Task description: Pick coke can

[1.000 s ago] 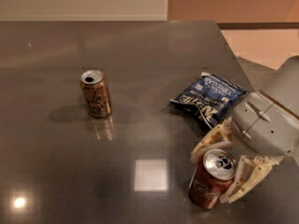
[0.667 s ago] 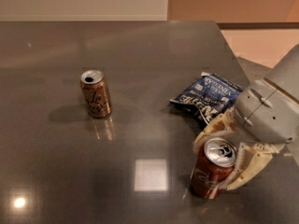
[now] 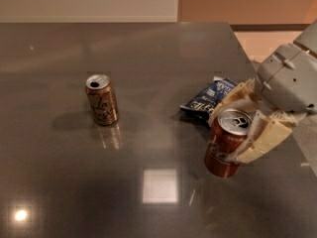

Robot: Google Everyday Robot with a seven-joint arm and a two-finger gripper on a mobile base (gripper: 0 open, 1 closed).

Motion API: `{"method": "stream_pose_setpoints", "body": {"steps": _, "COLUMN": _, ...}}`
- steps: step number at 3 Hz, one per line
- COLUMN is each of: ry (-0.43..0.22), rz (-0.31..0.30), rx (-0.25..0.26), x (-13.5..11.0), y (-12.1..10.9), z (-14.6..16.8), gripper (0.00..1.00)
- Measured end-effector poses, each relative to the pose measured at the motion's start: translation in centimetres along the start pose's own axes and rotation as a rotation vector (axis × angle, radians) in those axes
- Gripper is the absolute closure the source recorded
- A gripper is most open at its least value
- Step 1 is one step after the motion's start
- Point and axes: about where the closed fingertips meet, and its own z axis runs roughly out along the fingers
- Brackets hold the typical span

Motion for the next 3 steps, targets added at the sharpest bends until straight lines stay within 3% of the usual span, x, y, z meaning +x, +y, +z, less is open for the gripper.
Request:
{"method": "stream_pose_setpoints", "body": {"steps": 1, "ry": -0.002, "rz": 0.053, "rx": 0.045, "x": -0.9, "y": -1.3, "z": -1.8, "gripper": 1.00}}
{"method": "stream_pose_setpoints", "body": {"steps": 2, "ry": -0.044, "rz": 0.102, "rx": 0.095, "x": -3.8, "y": -2.2, "z": -4.2, "gripper": 1.00}}
{"method": "stream_pose_setpoints", "body": {"steps": 3, "ry": -0.050, "rz": 0.100, "rx": 0.125, "x": -4.0, "y": -3.0, "z": -4.2, "gripper": 1.00}}
